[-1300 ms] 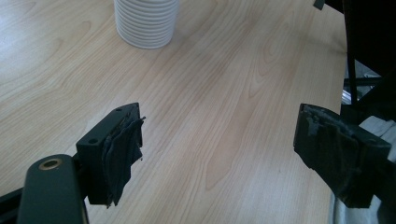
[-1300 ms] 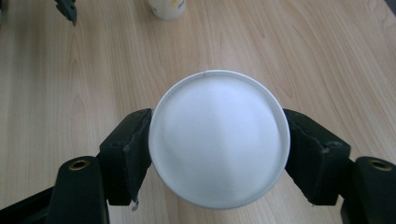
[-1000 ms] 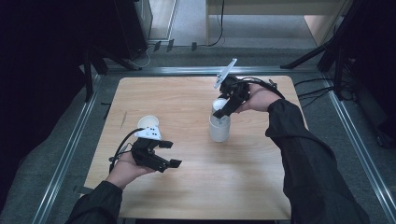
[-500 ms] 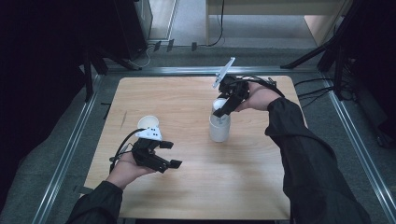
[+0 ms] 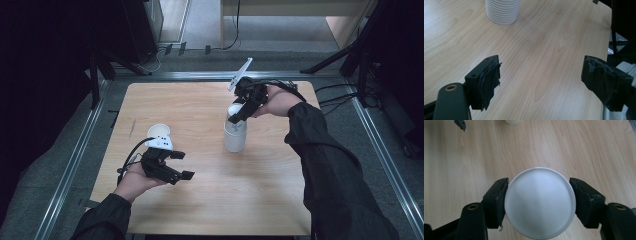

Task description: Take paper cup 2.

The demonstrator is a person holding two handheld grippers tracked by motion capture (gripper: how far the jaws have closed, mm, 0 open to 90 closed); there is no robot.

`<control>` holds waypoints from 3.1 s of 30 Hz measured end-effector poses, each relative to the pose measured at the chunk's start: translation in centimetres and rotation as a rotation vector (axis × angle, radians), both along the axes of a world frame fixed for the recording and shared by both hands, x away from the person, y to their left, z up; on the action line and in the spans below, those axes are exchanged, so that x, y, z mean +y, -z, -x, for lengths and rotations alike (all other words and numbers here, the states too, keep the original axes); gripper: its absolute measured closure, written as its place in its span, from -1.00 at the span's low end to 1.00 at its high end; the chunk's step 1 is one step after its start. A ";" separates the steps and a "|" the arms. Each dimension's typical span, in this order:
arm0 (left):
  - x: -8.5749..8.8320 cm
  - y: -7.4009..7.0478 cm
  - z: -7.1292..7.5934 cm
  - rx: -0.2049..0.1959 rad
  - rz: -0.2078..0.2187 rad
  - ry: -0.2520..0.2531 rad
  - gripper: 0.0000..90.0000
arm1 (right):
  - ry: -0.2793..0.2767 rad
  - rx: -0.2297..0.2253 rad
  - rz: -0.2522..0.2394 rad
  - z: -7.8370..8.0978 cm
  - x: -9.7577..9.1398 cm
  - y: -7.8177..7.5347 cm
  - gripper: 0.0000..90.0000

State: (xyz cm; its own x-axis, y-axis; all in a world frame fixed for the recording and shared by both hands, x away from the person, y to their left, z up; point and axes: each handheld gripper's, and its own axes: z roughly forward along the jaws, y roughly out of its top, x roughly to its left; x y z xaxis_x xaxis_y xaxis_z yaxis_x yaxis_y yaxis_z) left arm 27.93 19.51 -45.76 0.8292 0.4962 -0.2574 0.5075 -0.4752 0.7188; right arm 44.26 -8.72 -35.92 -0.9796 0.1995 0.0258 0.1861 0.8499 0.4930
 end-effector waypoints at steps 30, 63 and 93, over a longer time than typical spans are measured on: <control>0.4 0.2 -0.4 0.004 0.006 -0.016 -0.65 | -0.019 -0.043 -0.003 0.9 0.0 -4.8 -0.23; 0.2 0.0 -0.5 -0.003 0.031 -0.011 -0.65 | -0.129 -0.028 -0.121 6.1 -2.0 -7.1 -0.20; -1.8 -0.8 -1.8 -0.053 0.084 0.069 -0.66 | -0.122 0.080 -0.376 9.1 -3.9 3.6 -0.20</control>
State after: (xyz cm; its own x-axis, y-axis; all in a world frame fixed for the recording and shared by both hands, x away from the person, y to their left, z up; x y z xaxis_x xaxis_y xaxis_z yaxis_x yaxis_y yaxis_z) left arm 29.69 17.74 -44.93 0.8743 0.4155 -0.2508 0.4358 -0.4449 0.7824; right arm 35.20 -12.61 -39.49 -0.9874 0.0436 0.1519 0.1451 0.6311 0.7620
